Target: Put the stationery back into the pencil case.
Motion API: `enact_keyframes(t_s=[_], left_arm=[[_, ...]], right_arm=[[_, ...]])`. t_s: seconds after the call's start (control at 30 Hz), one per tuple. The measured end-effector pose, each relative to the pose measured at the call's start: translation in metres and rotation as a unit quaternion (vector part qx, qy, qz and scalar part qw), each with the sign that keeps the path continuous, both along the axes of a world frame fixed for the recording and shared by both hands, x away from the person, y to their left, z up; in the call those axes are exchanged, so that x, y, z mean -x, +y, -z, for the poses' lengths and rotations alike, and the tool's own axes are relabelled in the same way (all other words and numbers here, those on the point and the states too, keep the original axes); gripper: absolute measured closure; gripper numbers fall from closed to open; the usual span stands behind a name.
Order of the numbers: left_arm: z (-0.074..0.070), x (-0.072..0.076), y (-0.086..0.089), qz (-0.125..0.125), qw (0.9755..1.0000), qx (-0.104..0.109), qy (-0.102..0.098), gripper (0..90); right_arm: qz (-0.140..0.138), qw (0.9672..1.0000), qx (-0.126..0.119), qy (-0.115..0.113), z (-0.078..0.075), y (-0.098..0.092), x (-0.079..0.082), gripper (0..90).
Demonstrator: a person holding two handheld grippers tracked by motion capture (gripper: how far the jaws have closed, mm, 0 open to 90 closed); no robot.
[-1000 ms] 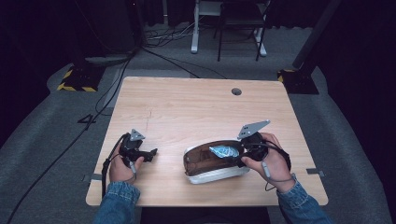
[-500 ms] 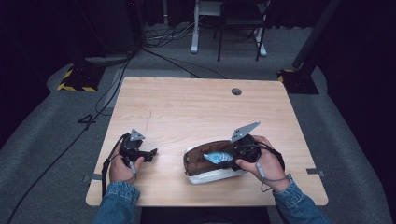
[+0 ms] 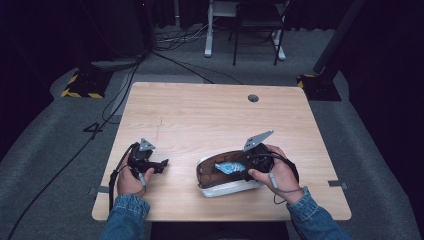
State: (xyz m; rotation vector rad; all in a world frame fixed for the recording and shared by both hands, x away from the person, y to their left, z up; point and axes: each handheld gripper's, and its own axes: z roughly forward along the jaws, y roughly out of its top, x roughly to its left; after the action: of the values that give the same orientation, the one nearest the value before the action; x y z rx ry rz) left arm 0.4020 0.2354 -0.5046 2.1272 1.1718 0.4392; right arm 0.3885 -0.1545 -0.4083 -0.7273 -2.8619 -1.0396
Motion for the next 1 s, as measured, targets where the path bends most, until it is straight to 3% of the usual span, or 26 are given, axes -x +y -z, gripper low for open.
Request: enact_keyframes(t_s=[0.17,0.27,0.33,0.4,0.7,1.0], left_arm=[[0.000,0.000,0.000,0.000,1.0000,0.000,0.000,12.6],[0.000,0.000,0.000,0.000,1.0000,0.000,0.000,12.6],[0.000,0.000,0.000,0.000,1.0000,0.000,0.000,12.6],[0.000,0.000,0.000,0.000,1.0000,0.000,0.000,12.6],[0.000,0.000,0.000,0.000,1.0000,0.000,0.000,12.6],[0.000,0.000,0.000,0.000,1.0000,0.000,0.000,12.6]], right_arm=[[-0.001,1.0000,0.004,-0.002,0.004,0.001,-0.002,39.3],[-0.018,0.9994,0.014,-0.027,0.008,0.003,-0.005,38.3],[-0.022,0.9989,0.014,-0.040,0.009,0.004,-0.005,29.3],[-0.016,0.9990,0.008,-0.042,0.008,0.004,-0.005,28.0],[-0.001,0.9979,-0.016,-0.063,-0.011,-0.007,0.001,30.5],[0.030,0.9936,-0.043,-0.101,-0.028,-0.029,0.001,26.9]])
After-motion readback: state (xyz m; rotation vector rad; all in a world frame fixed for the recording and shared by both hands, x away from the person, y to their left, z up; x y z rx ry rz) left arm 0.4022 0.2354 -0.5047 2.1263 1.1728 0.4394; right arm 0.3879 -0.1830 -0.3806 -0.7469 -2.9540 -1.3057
